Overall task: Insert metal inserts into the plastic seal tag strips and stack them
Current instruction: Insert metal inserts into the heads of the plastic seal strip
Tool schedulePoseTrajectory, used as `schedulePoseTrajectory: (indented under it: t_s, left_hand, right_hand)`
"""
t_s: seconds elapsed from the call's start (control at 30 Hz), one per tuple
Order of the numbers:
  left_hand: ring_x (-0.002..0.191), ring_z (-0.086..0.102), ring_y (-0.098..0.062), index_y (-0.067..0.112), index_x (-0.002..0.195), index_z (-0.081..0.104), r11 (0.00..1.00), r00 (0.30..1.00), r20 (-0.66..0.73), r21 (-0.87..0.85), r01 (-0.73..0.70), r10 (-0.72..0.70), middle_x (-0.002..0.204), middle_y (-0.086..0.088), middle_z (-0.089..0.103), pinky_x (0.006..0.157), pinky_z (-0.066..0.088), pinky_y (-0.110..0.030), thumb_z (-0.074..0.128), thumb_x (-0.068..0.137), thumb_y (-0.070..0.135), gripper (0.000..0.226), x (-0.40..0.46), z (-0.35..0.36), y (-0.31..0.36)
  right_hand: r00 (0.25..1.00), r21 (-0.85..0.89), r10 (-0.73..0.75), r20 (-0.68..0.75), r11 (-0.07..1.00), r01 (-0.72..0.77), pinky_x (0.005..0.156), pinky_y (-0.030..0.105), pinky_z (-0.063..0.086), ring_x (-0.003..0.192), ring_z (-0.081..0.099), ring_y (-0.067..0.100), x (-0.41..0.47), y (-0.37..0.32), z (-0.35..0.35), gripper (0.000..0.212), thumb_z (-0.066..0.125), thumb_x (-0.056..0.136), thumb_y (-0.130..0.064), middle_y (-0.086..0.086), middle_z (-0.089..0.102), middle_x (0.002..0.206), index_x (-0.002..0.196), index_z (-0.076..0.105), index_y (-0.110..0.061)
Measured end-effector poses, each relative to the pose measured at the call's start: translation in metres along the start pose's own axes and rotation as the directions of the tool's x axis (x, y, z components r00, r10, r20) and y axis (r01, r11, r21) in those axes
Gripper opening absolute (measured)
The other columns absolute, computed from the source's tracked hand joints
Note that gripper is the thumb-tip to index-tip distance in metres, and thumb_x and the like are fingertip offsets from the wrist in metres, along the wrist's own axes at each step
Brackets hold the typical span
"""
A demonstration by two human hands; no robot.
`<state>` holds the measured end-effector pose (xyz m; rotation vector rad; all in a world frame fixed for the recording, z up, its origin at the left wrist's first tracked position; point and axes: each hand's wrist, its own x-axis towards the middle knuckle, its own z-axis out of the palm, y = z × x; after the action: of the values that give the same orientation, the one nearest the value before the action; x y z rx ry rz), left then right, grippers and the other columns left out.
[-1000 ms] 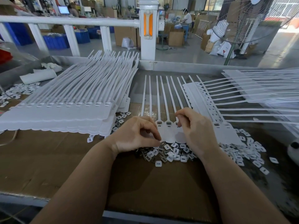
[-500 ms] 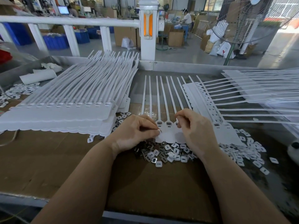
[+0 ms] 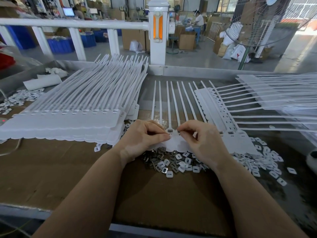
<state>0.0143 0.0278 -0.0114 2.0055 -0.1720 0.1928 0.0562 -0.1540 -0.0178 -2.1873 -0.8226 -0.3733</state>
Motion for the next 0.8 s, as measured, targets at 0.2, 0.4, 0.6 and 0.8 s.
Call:
schedulePoseTrajectory:
  t_s: [0.2,0.4,0.6,0.8]
  left_hand:
    - [0.079,0.06,-0.004,0.017,0.08,0.075,0.995,1.0,0.0,0.101,-0.009,0.009,0.086,-0.001,0.068,0.071,0.041,-0.006,0.07,0.079,0.02,0.006,0.0012,0.0022,-0.0004]
    - [0.08,0.061,-0.01,0.016,0.079,0.074,0.991,1.0,0.013,0.132,-0.019,0.018,0.086,-0.003,0.067,0.075,0.046,-0.015,0.07,0.079,0.022,0.007,0.0005,0.0047,0.0007]
    - [0.084,0.06,-0.001,0.018,0.083,0.075,0.994,0.997,0.07,0.108,-0.022,0.014,0.09,0.004,0.067,0.083,0.044,-0.011,0.071,0.078,0.021,0.007,-0.0007,0.0038,0.0027]
    - [0.084,0.061,-0.007,0.021,0.072,0.073,0.991,0.991,0.133,0.126,-0.036,0.019,0.086,0.006,0.066,0.082,0.048,-0.021,0.079,0.069,0.015,0.009,-0.0024,0.0026,0.0033]
  right_hand:
    - [0.997,0.1,-0.022,0.073,0.995,0.014,0.067,0.008,0.04,0.076,0.057,0.002,-0.0004,-0.0037,-0.0012,0.014,0.066,0.083,-0.009,-0.014,0.064,0.081,0.091,0.071,-0.019]
    - [0.991,0.222,0.036,0.131,0.973,-0.064,0.067,0.006,0.04,0.075,0.057,-0.002,-0.0006,-0.007,-0.0026,0.011,0.071,0.08,-0.015,-0.016,0.064,0.076,0.089,0.072,-0.021]
    - [0.988,0.258,0.078,0.134,0.96,-0.111,0.068,0.006,0.041,0.072,0.056,-0.004,0.0005,-0.0052,-0.0043,0.009,0.069,0.08,-0.009,-0.015,0.063,0.07,0.079,0.07,-0.018]
    - [0.988,0.255,0.108,0.114,0.958,-0.134,0.068,0.007,0.041,0.072,0.057,-0.004,0.0007,-0.003,-0.0036,0.013,0.068,0.082,-0.01,-0.015,0.063,0.071,0.079,0.069,-0.022]
